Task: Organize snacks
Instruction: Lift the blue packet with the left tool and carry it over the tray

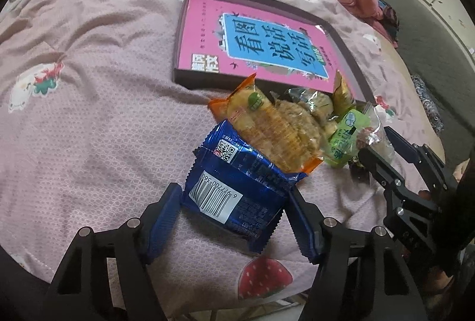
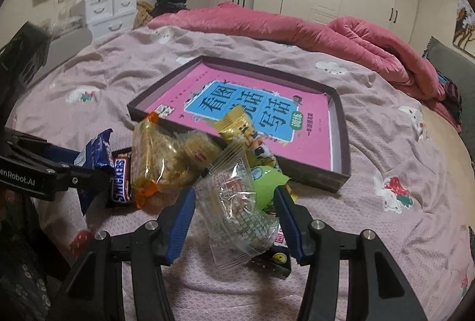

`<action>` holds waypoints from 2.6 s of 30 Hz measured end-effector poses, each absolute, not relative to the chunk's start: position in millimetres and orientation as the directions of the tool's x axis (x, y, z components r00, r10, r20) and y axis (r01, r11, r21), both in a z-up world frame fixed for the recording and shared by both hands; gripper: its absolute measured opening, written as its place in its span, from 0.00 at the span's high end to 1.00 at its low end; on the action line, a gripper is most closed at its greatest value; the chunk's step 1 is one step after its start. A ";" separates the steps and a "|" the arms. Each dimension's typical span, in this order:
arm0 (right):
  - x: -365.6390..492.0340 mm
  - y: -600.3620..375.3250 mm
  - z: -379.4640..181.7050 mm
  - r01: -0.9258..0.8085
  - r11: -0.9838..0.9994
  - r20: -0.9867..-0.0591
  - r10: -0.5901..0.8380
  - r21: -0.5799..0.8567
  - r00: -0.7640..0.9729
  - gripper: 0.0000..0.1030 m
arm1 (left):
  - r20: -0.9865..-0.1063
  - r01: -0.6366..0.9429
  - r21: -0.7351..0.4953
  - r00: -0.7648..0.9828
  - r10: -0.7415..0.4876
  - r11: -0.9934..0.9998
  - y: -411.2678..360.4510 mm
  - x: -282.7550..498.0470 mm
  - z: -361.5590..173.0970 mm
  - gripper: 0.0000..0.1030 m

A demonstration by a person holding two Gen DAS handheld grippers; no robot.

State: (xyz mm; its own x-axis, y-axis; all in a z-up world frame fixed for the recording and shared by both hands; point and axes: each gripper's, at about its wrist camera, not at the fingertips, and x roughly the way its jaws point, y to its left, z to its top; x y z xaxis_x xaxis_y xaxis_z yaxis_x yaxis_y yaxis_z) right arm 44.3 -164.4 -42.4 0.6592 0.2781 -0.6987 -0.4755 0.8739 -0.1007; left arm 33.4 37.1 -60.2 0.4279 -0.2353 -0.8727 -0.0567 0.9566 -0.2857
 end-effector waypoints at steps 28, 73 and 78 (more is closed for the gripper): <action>55.3 -189.4 -20.0 -0.376 0.926 -0.612 0.293 -0.009 0.735 0.47 | -0.830 -0.069 -0.248 0.530 -0.175 0.966 49.2 50.8 -23.9 0.33; 147.4 -219.7 -38.8 -0.233 0.965 -0.621 0.258 0.123 0.740 0.47 | -0.868 -0.106 -0.236 0.470 -0.160 0.966 39.5 176.6 -67.6 0.33; 156.3 -218.7 -46.3 -0.225 0.964 -0.642 0.261 0.140 0.720 0.47 | -0.868 -0.098 -0.229 0.472 -0.157 0.968 36.1 175.6 -69.2 0.33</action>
